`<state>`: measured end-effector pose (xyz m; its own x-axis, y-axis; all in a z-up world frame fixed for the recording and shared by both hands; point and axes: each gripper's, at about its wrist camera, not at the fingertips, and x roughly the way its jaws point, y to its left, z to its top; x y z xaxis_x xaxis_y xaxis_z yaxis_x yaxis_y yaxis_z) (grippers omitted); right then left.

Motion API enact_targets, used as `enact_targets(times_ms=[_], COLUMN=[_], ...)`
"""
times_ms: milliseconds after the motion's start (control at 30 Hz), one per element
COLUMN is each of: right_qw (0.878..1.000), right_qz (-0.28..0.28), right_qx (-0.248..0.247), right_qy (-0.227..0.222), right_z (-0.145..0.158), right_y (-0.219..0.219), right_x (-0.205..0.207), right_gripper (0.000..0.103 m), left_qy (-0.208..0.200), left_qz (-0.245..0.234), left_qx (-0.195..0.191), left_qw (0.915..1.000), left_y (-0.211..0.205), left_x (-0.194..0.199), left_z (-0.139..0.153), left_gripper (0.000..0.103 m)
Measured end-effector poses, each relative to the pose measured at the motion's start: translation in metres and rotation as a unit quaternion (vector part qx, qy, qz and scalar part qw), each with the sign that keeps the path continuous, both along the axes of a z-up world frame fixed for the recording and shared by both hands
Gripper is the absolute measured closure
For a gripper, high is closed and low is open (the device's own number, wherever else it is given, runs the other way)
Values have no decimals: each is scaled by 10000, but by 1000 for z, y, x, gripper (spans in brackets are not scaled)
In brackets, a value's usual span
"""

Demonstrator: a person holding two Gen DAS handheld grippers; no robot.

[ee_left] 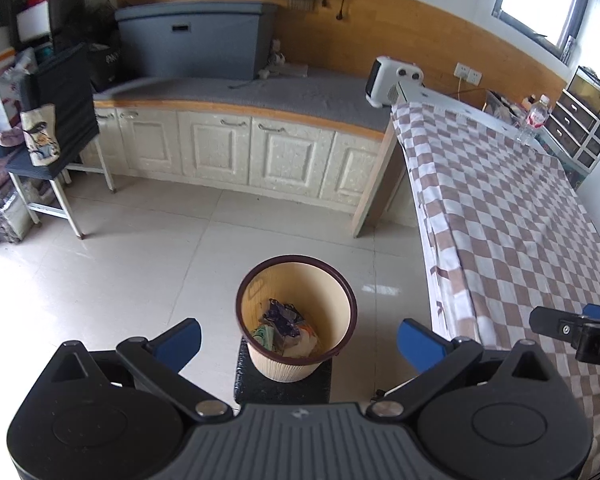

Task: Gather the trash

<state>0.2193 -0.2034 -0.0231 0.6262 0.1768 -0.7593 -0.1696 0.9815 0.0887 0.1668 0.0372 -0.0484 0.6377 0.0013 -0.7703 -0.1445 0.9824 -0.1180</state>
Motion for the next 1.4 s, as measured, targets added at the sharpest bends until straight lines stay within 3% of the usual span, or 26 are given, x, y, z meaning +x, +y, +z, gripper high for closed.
enact_targets(times_ms=[433, 967, 1400], right_qw=[9988, 9991, 9975], right_qz=[124, -27, -237], right_qx=[16, -23, -16], right_qy=[-466, -429, -671], right_z=[35, 45, 55], right_y=[-16, 10, 13], right_x=[-87, -133, -160], right_gripper=[1, 0, 0], left_qy=[-451, -475, -732], left_qz=[-9, -260, -478], left_qx=[159, 99, 321], left_qw=[9989, 9985, 9957], left_y=[-17, 9, 10], left_x=[-85, -118, -132], left_z=[32, 38, 49], left_gripper=[0, 0, 0])
